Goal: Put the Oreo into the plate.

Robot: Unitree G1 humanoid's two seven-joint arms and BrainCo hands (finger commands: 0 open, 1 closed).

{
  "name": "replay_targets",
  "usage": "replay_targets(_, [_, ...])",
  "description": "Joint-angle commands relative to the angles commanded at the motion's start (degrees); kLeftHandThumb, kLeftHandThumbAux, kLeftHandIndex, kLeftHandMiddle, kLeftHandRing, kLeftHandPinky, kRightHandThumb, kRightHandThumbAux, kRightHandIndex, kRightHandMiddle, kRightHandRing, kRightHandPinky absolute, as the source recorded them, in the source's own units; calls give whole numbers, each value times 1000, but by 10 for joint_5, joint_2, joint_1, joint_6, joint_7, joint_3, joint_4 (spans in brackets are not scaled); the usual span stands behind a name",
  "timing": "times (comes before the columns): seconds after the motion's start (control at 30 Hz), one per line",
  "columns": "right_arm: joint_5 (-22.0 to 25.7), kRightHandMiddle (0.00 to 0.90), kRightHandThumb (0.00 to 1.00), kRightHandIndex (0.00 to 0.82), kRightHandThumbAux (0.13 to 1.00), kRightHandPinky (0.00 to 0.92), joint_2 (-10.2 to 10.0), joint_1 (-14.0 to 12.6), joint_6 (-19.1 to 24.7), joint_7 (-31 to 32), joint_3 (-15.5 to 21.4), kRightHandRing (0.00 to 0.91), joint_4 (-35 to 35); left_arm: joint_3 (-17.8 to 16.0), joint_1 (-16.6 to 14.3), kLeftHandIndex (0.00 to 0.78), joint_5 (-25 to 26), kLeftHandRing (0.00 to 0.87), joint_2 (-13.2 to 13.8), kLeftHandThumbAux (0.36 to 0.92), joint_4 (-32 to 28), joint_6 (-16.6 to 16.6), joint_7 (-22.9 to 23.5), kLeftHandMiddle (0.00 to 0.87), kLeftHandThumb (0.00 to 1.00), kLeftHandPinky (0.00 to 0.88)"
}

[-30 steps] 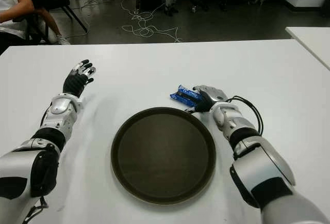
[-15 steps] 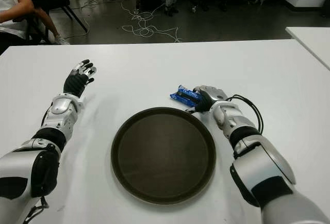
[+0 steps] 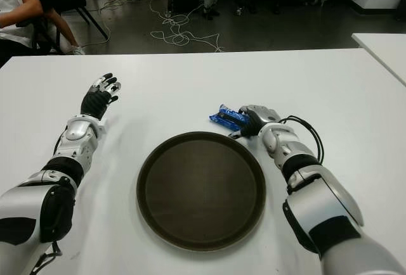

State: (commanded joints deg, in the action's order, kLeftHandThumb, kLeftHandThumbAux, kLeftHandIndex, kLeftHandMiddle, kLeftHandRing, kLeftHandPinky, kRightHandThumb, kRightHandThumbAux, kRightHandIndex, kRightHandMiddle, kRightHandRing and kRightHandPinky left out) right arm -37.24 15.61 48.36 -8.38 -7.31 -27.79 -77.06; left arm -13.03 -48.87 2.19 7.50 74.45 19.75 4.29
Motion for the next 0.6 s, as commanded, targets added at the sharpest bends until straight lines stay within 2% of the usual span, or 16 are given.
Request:
replay_targets(0.2, [-4,512,230,457,692,485,1,0,5,-8,-2,511,1,0,0,40,0,83,-1,577,0,2,1,102,155,76])
replay_targets(0.4, [-11,578,289,507,755,526,5,-1,-3,-25,-8,561,2,0,0,39,0,88,-2,577,0,3,1,101,152,84])
replay_targets(0.43, [-13,586,432,479,744,528,5,-2,-5,-28,-10,569,2,0,0,40,0,89,-3,576,0,3,1,102,150,85])
replay_targets(0.47, [-14,591,524,461,738,529,6,-2,-7,-31,-11,574,3,1,0,41,-1,90,-3,575,0,3,1,102,148,86])
replay_targets(0.6, [-15,602,653,435,728,534,8,-2,-12,-35,-14,590,3,3,0,47,-3,96,-3,579,-1,4,-2,109,142,91])
